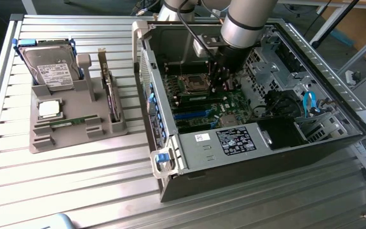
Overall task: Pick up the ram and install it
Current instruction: 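Insert the ram into the slot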
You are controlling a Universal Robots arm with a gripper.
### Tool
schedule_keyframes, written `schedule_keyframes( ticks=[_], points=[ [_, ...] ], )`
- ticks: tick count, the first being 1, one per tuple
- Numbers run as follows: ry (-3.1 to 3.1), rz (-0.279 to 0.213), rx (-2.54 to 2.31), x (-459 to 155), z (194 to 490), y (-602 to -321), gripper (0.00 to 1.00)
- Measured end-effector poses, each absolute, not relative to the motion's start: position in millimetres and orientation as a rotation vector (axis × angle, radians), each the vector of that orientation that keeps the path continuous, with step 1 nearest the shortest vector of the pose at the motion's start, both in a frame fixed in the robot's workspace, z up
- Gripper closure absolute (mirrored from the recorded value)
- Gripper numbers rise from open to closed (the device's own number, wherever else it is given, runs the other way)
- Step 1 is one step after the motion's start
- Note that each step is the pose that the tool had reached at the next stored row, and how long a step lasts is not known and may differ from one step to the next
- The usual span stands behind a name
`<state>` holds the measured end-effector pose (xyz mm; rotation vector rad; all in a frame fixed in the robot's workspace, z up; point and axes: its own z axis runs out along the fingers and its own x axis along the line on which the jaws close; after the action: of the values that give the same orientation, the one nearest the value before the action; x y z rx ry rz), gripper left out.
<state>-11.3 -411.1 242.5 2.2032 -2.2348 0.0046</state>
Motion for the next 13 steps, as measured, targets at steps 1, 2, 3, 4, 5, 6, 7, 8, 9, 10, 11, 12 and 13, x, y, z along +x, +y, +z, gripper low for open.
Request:
schedule_keyframes(
  ticks=[1,2,3,4,5,6,7,8,9,10,11,12,13],
  points=[
    [-2.235,0.005,2.203,-11.3,242.3,-411.2,0.88],
    [-2.235,0.005,2.203,-11.3,242.2,-411.2,0.88],
    [-2.235,0.005,2.203,-11.3,242.2,-411.2,0.88],
    [-2.235,0.005,2.203,-11.3,242.0,-411.0,0.88],
    [-2.235,0.005,2.203,-11.3,242.0,-410.9,0.88],
    [-2.235,0.005,2.203,-11.3,242.0,-410.8,0.88],
    [-2.235,0.005,2.203,-11.3,242.0,-410.7,0.88],
    [-2.235,0.005,2.203,-11.3,242.0,-410.7,0.88],
    [-2.235,0.005,2.203,-11.3,242.0,-410.7,0.88],
    [-2.235,0.005,2.203,-11.5,242.0,-410.6,0.88],
    [-2.235,0.005,2.203,-11.6,242.0,-410.6,0.88],
    [-2.235,0.005,2.203,-11.6,242.1,-410.6,0.88],
    [-2.235,0.005,2.203,-11.7,242.0,-410.6,0.88]
  ],
)
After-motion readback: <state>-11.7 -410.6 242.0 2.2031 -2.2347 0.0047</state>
